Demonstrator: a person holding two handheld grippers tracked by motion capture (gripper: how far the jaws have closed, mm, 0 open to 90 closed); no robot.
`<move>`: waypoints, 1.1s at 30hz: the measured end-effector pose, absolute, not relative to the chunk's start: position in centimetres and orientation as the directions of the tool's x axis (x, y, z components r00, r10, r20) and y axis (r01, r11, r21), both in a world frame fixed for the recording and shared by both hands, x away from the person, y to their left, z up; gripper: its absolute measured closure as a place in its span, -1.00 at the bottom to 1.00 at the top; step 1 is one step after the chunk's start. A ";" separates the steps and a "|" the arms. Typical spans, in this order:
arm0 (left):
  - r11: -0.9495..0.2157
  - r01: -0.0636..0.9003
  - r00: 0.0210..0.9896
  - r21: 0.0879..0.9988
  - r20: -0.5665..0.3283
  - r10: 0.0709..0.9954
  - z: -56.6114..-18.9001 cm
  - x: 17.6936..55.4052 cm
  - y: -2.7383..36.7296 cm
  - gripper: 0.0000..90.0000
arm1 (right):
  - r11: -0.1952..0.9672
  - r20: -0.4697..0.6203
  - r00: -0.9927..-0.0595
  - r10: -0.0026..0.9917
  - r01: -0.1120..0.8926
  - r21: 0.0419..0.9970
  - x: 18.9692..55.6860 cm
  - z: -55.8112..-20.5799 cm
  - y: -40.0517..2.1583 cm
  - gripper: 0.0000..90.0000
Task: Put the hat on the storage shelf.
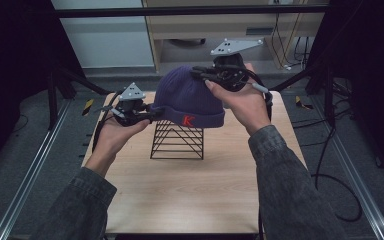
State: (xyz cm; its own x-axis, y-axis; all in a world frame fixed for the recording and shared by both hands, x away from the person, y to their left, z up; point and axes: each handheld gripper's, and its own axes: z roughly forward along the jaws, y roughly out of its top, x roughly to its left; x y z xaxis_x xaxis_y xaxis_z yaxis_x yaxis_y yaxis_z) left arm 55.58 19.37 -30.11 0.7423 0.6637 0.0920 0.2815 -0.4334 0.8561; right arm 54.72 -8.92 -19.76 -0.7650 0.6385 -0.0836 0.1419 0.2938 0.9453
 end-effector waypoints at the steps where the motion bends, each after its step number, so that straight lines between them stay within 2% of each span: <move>1: -0.430 0.287 0.739 0.856 0.088 0.668 -30.2 55.8 19.5 0.50 | 0.293 -0.080 -0.765 0.639 0.146 0.945 54.9 -19.9 -8.8 0.85; 10: -0.454 0.295 0.729 0.841 0.109 0.676 -31.2 56.3 19.6 0.50 | 0.301 -0.060 -0.768 0.638 0.177 0.937 56.2 -21.1 -8.2 0.84; 33: -0.448 0.315 0.716 0.837 0.101 0.691 -32.4 56.1 20.6 0.50 | 0.333 -0.057 -0.781 0.622 0.197 0.922 56.6 -22.4 -7.5 0.83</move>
State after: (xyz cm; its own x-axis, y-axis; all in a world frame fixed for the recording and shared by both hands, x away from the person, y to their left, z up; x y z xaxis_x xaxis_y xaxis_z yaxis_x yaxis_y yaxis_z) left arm 56.09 20.56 -32.43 0.7156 0.6912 0.1009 0.3149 -0.4482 0.8366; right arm 56.63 -7.50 -22.38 -0.7813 0.6215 -0.0571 0.1975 0.3330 0.9220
